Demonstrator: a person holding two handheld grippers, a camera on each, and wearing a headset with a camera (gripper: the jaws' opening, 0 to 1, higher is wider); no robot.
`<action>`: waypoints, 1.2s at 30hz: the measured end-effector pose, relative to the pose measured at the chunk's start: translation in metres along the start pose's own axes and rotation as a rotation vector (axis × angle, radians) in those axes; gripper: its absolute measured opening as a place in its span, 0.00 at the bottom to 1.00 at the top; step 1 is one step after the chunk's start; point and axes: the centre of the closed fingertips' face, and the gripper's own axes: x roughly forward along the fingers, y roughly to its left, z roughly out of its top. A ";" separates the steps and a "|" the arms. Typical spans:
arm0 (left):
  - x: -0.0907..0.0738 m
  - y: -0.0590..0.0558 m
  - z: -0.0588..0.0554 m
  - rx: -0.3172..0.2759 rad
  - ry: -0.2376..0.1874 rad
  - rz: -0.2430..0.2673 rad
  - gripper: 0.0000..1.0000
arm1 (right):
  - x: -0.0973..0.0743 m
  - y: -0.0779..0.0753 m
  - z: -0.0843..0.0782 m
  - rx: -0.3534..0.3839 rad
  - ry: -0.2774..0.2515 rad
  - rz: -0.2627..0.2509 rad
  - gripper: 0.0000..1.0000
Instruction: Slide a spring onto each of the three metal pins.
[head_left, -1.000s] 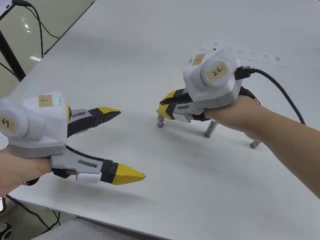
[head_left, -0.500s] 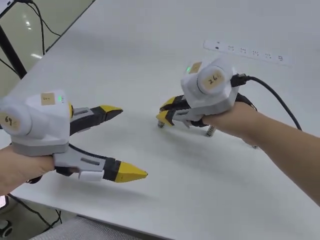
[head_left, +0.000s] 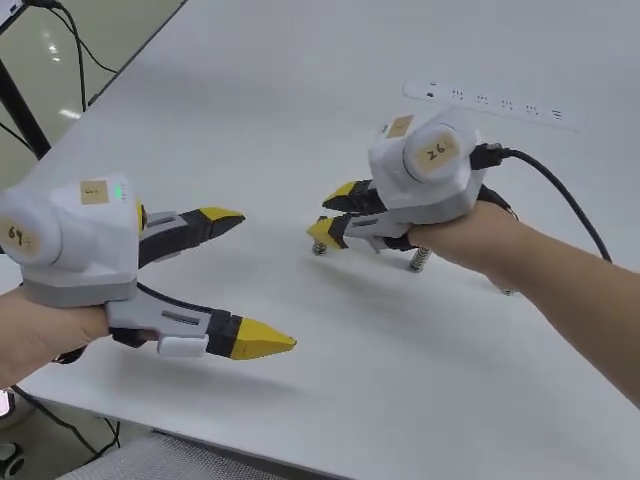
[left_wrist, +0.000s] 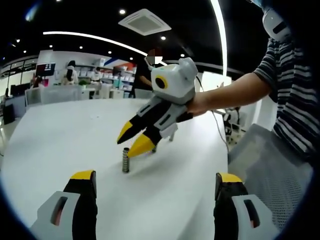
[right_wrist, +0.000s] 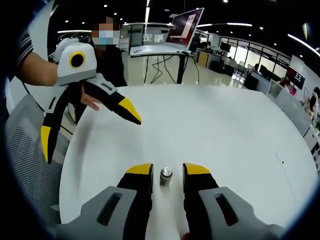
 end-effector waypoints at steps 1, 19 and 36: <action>0.000 0.000 0.001 0.004 0.000 0.002 0.96 | -0.002 0.000 0.002 -0.002 -0.012 -0.001 0.21; 0.014 -0.006 0.024 0.018 -0.018 -0.026 0.98 | -0.062 0.009 -0.009 0.071 -0.155 -0.070 0.38; 0.019 -0.015 0.032 0.029 -0.018 -0.043 0.98 | -0.112 0.016 -0.033 0.181 -0.269 -0.146 0.62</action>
